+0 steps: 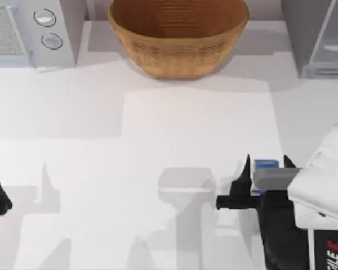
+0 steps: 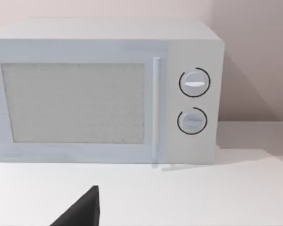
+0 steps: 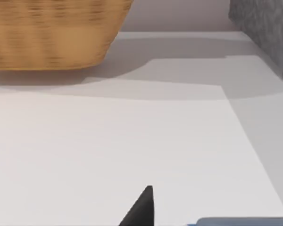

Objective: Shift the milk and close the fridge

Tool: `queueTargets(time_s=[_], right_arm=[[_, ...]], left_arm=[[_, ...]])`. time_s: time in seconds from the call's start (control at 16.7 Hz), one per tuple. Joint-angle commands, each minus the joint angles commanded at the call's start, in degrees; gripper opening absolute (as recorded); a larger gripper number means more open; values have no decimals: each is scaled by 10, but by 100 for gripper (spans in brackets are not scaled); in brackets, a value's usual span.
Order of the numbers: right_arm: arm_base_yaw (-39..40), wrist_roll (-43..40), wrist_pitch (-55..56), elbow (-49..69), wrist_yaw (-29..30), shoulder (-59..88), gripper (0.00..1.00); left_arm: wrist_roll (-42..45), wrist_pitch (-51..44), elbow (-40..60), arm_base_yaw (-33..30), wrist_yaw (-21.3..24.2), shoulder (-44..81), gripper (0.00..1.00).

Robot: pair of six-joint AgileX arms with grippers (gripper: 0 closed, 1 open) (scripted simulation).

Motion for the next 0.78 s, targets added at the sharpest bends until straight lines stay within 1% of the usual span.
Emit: queueTargets(time_s=[0.36, 0.42, 0.78], right_arm=[[0, 0, 0, 0, 0, 0, 2], [0, 0, 0, 0, 0, 0, 0], [0, 0, 0, 0, 0, 0, 0]], left_arm=[[0, 0, 0, 0, 0, 0, 100], [0, 0, 0, 0, 0, 0, 100], [0, 0, 0, 0, 0, 0, 100]])
